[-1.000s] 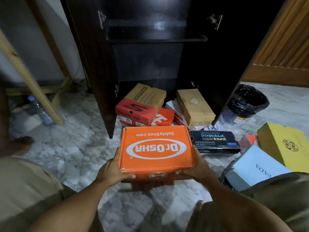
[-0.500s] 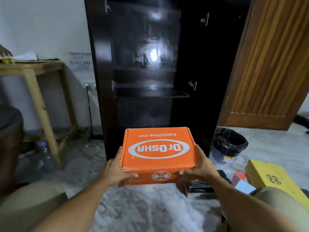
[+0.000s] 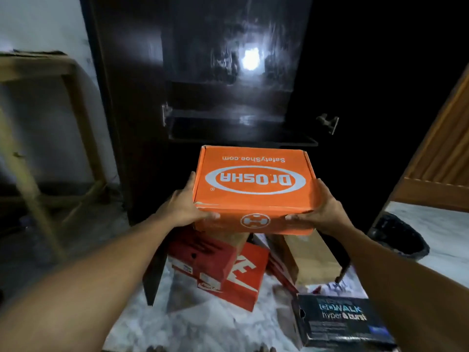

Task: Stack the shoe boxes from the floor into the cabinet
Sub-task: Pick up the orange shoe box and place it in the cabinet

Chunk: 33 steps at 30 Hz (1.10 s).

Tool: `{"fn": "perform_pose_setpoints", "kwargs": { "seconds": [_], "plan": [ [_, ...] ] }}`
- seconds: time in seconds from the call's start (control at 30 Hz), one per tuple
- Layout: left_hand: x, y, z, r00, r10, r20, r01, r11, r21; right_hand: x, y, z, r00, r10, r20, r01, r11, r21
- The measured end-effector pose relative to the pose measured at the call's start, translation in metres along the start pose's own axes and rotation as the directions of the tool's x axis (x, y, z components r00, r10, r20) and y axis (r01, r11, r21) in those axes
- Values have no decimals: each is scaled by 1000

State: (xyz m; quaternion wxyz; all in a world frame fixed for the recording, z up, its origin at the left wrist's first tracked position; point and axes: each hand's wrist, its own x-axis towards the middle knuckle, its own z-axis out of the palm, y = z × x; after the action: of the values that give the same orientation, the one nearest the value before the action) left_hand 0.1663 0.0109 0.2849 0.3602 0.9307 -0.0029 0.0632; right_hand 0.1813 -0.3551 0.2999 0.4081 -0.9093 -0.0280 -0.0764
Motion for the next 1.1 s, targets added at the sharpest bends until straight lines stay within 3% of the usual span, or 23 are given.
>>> {"fn": "perform_pose_setpoints", "kwargs": {
  "seconds": [0.37, 0.5, 0.8, 0.97, 1.1],
  "plan": [
    [177, -96, 49, 996, -84, 36, 87, 992, -94, 201, 46, 113, 988, 79, 135, -89, 993, 72],
    [230, -117, 47, 994, -104, -28, 98, 982, -161, 262, 38, 136, 987, 8, 159, -29, 991, 129],
    [306, -169, 85, 975, -88, -203, 40, 972, -232, 339, 64, 206, 988, -107, 112, 79, 970, 229],
    [330, -204, 99, 988, -93, -126, 35, 916, -400, 373, 80, 238, 980, -137, 143, 99, 964, 246],
    [328, -226, 110, 989, -69, -130, 16, 929, -370, 374, 95, 254, 975, -106, 196, 66, 977, 201]
  ]
}}
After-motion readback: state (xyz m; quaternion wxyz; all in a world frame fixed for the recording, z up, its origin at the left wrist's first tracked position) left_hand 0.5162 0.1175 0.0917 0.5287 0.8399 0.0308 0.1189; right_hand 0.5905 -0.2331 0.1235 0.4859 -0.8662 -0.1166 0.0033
